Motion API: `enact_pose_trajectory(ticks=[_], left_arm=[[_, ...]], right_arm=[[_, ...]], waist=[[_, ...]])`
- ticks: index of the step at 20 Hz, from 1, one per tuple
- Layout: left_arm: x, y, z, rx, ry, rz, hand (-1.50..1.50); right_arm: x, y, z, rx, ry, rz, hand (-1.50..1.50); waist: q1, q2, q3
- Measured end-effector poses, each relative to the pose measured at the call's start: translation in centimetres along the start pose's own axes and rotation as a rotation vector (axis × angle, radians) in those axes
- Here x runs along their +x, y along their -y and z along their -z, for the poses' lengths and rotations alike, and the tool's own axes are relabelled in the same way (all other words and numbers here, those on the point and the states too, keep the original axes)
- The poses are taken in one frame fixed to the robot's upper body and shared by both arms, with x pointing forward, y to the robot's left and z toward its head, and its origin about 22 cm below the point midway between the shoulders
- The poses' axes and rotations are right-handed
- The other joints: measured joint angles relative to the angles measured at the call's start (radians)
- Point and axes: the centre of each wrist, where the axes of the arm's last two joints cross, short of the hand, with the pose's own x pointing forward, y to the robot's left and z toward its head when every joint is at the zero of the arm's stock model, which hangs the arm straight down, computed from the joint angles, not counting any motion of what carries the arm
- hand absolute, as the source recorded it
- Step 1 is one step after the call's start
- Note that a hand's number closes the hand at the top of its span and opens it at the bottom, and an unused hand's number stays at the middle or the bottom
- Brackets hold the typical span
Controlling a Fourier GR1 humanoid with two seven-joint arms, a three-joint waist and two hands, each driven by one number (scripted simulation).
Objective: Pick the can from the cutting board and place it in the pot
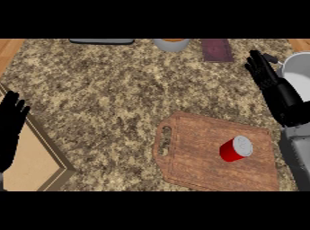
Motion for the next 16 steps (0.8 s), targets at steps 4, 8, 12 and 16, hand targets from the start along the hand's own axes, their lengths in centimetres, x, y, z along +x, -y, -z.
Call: enact_pose_trajectory(ticks=[4, 8, 12, 16], left_arm=[[0.5, 2.0, 0.1, -0.061, 0.029, -0.001, 0.00], [1.1, 4.2, 0.2, -0.153, 0.038, 0.002, 0.00], [0.9, 6.4, -0.2, -0.206, 0.023, -0.010, 0.00], [1.0, 8.2, -0.4, -0.228, 0.015, -0.004, 0.00]], right_arm=[[0.6, -2.2, 0.4, 0.157, -0.008, 0.112, -1.50], [2.9, -3.2, 1.5, 0.340, 0.023, -0.034, -1.50], [2.3, -1.6, -1.5, 0.203, 0.163, -0.154, -1.50], [2.6, 0.7, -5.7, 0.200, 0.288, -0.232, -1.50]], waist=[[-0.009, 0.013, 0.020], [-0.024, 0.007, 0.020], [-0.048, 0.014, 0.028], [-0.047, 0.017, 0.031]])
